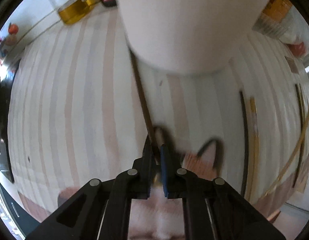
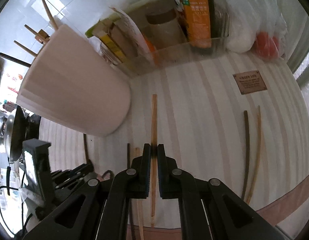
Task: Organize utensils
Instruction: 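Lift both chopsticks and carry them toward the cream utensil holder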
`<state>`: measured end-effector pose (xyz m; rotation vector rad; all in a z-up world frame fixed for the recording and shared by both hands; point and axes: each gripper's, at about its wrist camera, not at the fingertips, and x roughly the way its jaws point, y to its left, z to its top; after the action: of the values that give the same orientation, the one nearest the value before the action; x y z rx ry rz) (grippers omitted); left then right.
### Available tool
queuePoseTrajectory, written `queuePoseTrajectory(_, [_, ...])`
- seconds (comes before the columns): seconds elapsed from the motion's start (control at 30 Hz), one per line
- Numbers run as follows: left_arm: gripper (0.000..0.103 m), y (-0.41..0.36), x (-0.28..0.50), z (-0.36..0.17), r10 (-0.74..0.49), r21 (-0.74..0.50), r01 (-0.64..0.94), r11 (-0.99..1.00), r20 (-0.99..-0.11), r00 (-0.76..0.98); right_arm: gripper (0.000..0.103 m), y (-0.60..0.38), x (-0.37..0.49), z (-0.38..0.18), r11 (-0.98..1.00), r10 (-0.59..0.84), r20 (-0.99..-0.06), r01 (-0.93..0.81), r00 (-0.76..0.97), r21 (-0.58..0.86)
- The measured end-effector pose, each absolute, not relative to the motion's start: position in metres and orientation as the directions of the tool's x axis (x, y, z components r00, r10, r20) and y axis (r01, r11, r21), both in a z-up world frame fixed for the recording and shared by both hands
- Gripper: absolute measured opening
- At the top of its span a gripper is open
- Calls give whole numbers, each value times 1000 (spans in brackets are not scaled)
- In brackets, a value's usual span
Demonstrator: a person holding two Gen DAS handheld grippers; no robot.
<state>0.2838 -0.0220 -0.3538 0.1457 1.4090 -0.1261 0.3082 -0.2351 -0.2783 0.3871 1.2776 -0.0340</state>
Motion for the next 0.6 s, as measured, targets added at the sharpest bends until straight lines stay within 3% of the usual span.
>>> queuePoseTrajectory(0.27, [7, 19, 220, -353, -89, -87, 122, 989, -996, 9, 6, -239, 305, -295, 935, 208, -947, 234, 245, 266])
queuePoseTrajectory(0.6, [22, -3, 295, -362, -46, -37, 117, 992, -996, 77, 6, -236, 311, -308, 933, 202, -954, 254, 223, 257])
